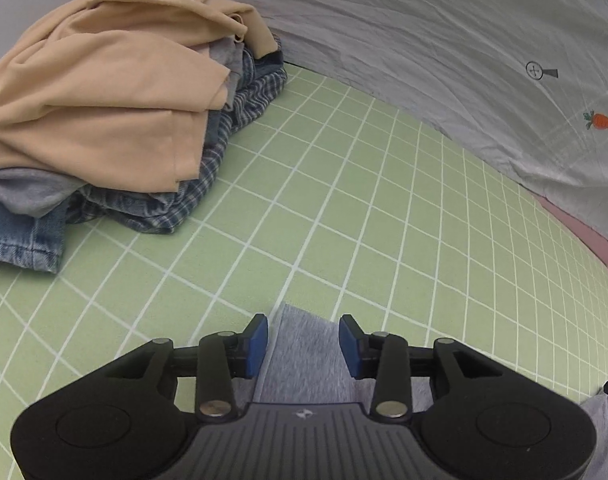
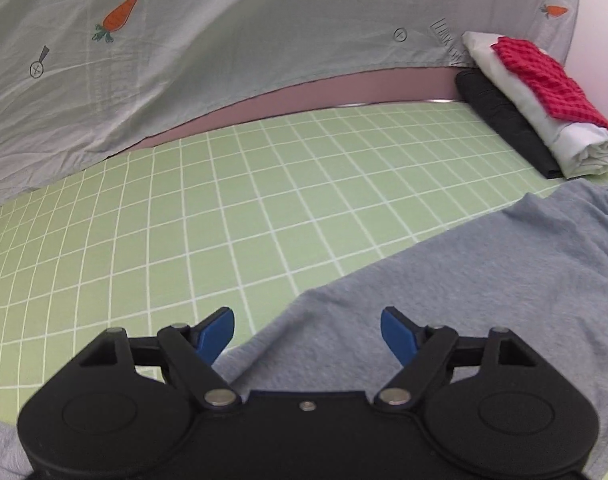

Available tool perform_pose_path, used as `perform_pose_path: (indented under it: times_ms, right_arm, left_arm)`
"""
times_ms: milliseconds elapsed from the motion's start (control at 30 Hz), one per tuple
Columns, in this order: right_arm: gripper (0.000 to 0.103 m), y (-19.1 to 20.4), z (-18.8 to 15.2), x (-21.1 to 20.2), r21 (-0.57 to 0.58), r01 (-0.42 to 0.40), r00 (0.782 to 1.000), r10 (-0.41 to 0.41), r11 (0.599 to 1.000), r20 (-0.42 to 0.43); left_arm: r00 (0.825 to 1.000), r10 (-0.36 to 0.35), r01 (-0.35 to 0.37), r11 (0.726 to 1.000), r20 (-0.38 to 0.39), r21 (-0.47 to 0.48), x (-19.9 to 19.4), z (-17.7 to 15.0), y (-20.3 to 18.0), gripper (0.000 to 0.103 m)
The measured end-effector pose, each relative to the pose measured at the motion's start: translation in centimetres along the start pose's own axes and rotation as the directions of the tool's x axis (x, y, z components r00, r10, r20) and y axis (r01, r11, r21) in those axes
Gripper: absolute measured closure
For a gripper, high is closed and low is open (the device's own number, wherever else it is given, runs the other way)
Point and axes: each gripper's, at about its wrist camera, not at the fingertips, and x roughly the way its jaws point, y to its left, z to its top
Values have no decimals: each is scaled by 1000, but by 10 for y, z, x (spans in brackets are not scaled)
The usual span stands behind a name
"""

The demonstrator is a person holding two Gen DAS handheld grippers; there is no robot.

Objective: Fold clothes

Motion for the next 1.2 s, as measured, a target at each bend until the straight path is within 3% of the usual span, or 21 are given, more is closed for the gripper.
perform_pose_path:
  times_ms: [67,167,200,233,267,300,367,567,667,767,867,967,1033,1100,1200]
  right_arm:
    - [22,9,-1,8,-5,0,999,0,1000,-37]
    - [35,13,-3,14,-18,-16,998,15,1000,-65]
    - [47,13,-4,15,-29,-24,997,22,999,-71]
    - [57,12,-5,17,-39,-33,997,30,999,-77]
    - [78,12,-6,18,-50,-43,996,39,998,-81]
    - [89,11,-6,18,-62,-57,996,52,996,-78]
    - [101,8,-6,17,-78,-84,994,78,993,-75]
    - [102,-16,-7,-25,-73,-104,994,106,992,25]
    - [102,-40,-17,-58,-54,-95,994,98,994,56]
    - [102,-61,-44,-70,-63,-70,998,70,996,3]
    - [102,-82,-75,-76,-84,-41,997,35,996,-71]
    - [101,-93,-98,-73,-90,-28,991,15,996,-135]
    - [94,-94,-97,-76,-83,-27,993,17,996,-119]
    - [71,-93,-89,-81,-87,-12,998,6,996,-69]
    - [57,-86,-75,-82,-109,4,1000,-5,994,-6]
  left_arm:
    - [1000,5,-5,1000,-16,10,8,1,-4,62]
    - [999,18,-17,1000,-32,19,19,2,-8,63]
    - [999,33,-33,999,-16,8,19,1,-8,70]
    - [999,45,-45,999,-3,0,19,0,-7,87]
    - [999,47,-47,999,0,-2,20,-1,-6,96]
    - [999,44,-44,999,7,-7,19,-2,-5,101]
    - [998,35,-34,999,47,-19,11,-3,-4,101]
    - [983,20,-7,998,185,-67,-47,-8,2,101]
    - [977,7,5,998,214,-56,-80,-24,5,101]
    - [984,22,-15,999,177,-46,-96,-53,8,101]
    - [996,62,-57,995,65,-76,-88,-87,19,101]
    - [997,79,-82,988,-26,-135,-78,-105,32,101]
    - [997,72,-74,984,-21,-161,-79,-106,38,97]
    - [997,71,-68,986,11,-155,-81,-99,38,96]
    - [995,87,-83,991,44,-103,-79,-83,29,89]
